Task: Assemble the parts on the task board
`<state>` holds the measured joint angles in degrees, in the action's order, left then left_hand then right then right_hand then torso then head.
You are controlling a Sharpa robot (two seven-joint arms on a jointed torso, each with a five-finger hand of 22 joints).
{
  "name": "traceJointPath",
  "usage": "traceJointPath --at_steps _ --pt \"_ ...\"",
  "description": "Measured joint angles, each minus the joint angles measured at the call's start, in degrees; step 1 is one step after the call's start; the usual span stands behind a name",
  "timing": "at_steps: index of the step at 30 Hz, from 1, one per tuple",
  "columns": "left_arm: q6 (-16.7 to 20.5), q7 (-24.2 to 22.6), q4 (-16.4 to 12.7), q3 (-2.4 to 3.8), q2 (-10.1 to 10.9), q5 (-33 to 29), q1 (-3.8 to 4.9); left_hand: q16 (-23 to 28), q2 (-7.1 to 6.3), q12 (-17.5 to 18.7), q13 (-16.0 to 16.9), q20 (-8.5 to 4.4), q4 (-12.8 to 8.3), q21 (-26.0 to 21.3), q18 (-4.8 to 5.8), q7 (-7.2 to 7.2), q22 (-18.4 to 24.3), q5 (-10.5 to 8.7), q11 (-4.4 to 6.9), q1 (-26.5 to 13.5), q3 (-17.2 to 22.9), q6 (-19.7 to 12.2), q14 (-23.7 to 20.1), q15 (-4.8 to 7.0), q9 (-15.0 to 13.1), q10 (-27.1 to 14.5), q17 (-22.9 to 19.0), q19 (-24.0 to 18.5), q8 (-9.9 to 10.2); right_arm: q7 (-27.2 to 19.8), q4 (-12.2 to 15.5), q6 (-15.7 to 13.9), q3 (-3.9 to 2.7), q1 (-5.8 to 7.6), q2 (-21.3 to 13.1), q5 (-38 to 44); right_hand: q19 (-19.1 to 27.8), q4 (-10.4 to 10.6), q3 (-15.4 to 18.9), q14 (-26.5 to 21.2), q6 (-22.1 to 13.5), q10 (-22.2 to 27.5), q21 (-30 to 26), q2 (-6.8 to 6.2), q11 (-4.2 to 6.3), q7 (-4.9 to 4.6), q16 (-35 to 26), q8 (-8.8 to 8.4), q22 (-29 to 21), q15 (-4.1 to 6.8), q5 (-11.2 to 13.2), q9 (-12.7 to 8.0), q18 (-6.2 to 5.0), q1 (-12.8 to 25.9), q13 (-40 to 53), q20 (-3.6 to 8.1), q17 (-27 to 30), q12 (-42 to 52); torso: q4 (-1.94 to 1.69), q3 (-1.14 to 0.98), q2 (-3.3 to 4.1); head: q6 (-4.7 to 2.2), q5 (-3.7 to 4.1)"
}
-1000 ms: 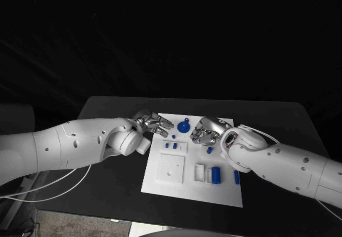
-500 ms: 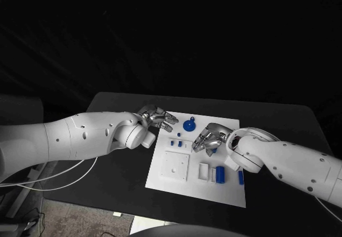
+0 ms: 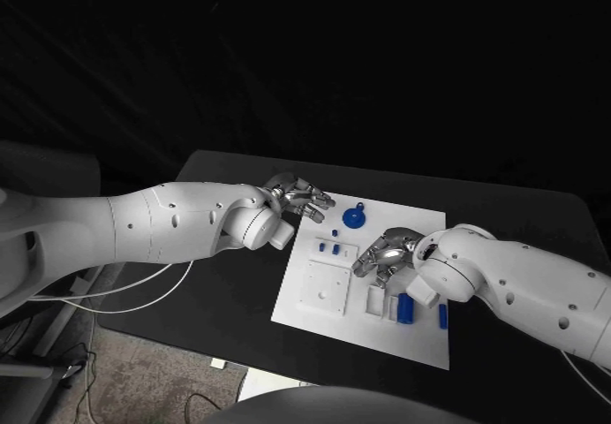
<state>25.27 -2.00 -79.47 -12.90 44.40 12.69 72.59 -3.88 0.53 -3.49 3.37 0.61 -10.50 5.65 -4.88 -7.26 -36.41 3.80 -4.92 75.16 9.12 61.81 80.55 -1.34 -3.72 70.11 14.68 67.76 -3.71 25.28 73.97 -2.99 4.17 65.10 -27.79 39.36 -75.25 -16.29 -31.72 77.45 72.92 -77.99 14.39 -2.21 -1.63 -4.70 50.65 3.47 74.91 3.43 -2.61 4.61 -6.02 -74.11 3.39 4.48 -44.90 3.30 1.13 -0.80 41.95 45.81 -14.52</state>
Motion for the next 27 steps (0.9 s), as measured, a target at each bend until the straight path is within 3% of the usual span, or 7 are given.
traceJointPath --at_steps 17,27 --pt "0.1 -0.2 -0.1 -0.02 -0.2 -0.3 0.00 0.0 0.00 0.0 0.0 0.00 0.0 0.0 0.00 0.00 0.0 0.00 0.00 0.0 0.0 0.0 0.0 0.00 0.0 0.0 0.0 0.0 0.0 3.2 -4.9 1.0 1.07 -0.12 4.6 -6.1 0.0 0.0 0.0 -0.1 -0.3 0.2 0.0 0.41 -0.19 -0.13 0.0 -0.05 0.0 -0.08 0.2 0.4 -0.03 0.1 0.1 -0.01 0.1 0.0 -0.07 -0.03 0.07 1.12 -3.29" --pt "0.1 -0.2 -0.3 -0.01 -0.2 -0.3 0.02 0.0 0.00 0.0 0.0 0.00 -0.2 0.4 0.00 0.00 0.0 0.00 0.00 0.0 0.2 0.0 0.0 0.00 0.0 0.0 0.0 0.0 0.0 3.3 -7.3 1.1 1.79 -0.28 6.3 -6.6 0.0 -0.1 0.1 -0.1 -0.3 0.2 0.0 0.55 -0.19 -0.13 0.0 0.02 0.0 -0.09 0.2 0.5 -0.03 -0.1 0.1 -0.02 0.1 -0.1 -0.10 -0.04 0.10 1.59 -4.37"
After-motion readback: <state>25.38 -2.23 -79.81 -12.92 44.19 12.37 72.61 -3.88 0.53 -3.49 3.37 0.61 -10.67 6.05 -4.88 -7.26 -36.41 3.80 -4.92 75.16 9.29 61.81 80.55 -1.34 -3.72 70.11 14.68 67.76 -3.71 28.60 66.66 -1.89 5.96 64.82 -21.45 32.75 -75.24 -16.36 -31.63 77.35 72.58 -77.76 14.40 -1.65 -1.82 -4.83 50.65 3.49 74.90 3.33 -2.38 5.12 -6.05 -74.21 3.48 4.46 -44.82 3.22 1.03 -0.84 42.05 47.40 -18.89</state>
